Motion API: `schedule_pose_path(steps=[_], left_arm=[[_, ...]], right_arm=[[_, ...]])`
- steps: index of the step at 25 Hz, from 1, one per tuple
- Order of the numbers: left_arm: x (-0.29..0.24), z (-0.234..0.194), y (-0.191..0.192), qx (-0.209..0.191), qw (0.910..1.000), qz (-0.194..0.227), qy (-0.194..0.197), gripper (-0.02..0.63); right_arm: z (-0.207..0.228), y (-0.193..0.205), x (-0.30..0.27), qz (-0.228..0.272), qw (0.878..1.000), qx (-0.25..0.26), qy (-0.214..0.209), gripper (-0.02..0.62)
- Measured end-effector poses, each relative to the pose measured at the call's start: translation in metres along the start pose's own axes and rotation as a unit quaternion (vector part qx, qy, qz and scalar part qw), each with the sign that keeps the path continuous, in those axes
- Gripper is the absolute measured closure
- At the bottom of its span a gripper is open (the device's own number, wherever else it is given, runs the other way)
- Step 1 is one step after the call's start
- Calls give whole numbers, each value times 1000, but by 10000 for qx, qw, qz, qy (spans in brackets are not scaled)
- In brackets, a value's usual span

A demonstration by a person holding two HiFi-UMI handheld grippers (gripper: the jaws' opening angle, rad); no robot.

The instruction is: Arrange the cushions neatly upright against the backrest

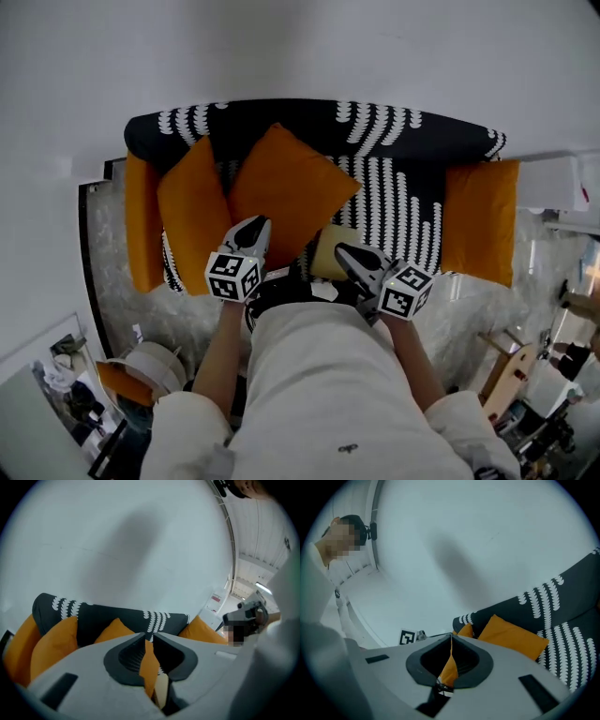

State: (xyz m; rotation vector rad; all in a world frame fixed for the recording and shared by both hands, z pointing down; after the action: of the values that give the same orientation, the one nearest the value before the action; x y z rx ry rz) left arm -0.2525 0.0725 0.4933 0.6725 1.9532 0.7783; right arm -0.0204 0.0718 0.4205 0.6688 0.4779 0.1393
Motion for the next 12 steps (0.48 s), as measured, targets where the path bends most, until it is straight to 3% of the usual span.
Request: schedule_pose_path(steps=[3, 7, 12], left_arm=[[-26, -34, -3, -33, 9998, -200, 13, 450], [-66, -81, -1, -167, 9986, -503, -59, 401], [-118, -134, 22, -147, 9929, -1145, -297, 345]], right_arm=[[-1, 13, 4, -41, 9992, -184, 351, 584], [-2, 32, 12, -31, 9946, -633, 818, 584], [-3, 39, 6, -217, 9900, -797, 1144, 583]])
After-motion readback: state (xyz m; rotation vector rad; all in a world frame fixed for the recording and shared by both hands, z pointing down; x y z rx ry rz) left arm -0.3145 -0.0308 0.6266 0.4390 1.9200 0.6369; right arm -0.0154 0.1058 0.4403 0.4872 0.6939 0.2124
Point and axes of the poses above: the fingertips, and each gripper's own axes: x backward along the fingers, z to its right, y out of its underside, the point moved 6 cm from there along x, backward along the fingers, and after that the axes turned 3 degrees about -z, right-handed, at the moved point
